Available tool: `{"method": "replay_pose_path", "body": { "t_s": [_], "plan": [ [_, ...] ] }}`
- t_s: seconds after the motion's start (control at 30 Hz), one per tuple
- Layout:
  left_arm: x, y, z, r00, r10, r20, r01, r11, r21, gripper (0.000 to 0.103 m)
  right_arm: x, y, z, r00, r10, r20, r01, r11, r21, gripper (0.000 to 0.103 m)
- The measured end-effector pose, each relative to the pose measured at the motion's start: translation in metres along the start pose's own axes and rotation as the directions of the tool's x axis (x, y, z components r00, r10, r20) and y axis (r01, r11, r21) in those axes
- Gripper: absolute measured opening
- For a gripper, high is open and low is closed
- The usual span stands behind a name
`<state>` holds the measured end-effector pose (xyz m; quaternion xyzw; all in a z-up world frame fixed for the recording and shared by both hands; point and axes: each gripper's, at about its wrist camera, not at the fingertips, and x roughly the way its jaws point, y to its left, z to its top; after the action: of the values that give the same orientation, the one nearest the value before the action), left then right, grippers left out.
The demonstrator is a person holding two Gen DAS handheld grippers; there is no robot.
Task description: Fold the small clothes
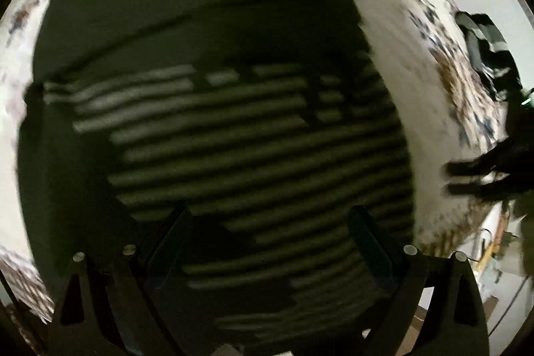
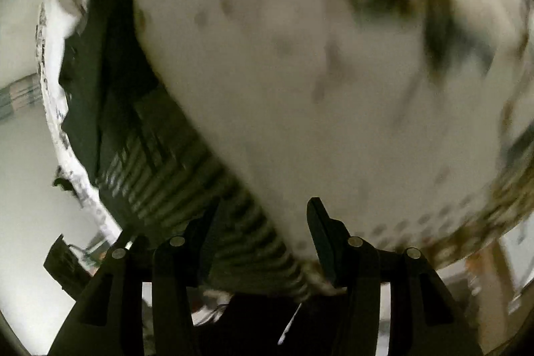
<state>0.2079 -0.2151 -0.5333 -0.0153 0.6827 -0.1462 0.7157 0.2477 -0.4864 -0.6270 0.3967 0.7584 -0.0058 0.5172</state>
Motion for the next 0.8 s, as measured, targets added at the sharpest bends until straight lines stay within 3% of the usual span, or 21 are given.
{"method": "replay_pose_path", "body": {
  "t_s": [0.07,0.13,0.27,0.4,0.47,0.5,0.53,0.63,0.73,0.8],
  "plan": [
    [0.005,-0.013,-0.007,1.000,-0.015,-0.017,0.015,0.999,0.032,0.096,0.010,-0.013,-0.007,0.997,0.073,-0.011,-0.072,0.996,0.054,0.053],
    [0.007,-0.031,-0.016,0.999,-0.027,-0.027,0.029,0.997,0.070,0.096,-0.005,-0.018,-0.007,0.988,0.151,0.035,-0.152,0.987,0.051,0.053],
    [0.025,-0.087,-0.046,0.996,-0.054,-0.074,0.065,0.987,0.145,0.096,-0.054,-0.022,0.020,0.986,0.130,0.102,-0.132,0.991,0.011,0.053],
    [0.057,-0.134,-0.065,0.993,-0.026,-0.119,0.040,0.991,0.124,0.092,-0.094,-0.002,0.083,0.985,0.131,0.111,-0.123,0.990,-0.072,0.053],
    [0.070,-0.155,-0.067,0.994,0.020,-0.103,-0.008,0.994,0.107,0.070,-0.105,0.024,0.128,0.985,0.135,0.107,-0.120,0.983,-0.138,0.053],
    [0.074,-0.163,-0.067,0.995,0.040,-0.092,-0.031,0.994,0.103,0.046,-0.107,0.039,0.150,0.985,0.141,0.102,-0.122,0.978,-0.171,0.053],
    [0.077,-0.172,-0.064,0.994,0.084,-0.069,-0.077,0.992,0.102,0.029,-0.107,0.054,0.167,0.983,0.153,0.098,-0.132,0.972,-0.197,0.053],
    [0.081,-0.179,-0.056,0.988,0.147,-0.035,-0.145,0.987,0.065,0.008,-0.100,0.109,0.226,0.976,0.205,0.076,-0.176,0.942,-0.286,0.053],
    [0.079,-0.173,-0.054,0.990,0.142,-0.013,-0.142,0.990,-0.003,0.004,-0.086,0.170,0.288,0.971,0.233,0.057,-0.198,0.914,-0.355,0.053],
    [0.073,-0.171,-0.055,0.990,0.144,0.004,-0.144,0.989,-0.014,0.004,-0.070,0.206,0.320,0.978,0.205,0.032,-0.176,0.904,-0.389,0.053]
  ]
}}
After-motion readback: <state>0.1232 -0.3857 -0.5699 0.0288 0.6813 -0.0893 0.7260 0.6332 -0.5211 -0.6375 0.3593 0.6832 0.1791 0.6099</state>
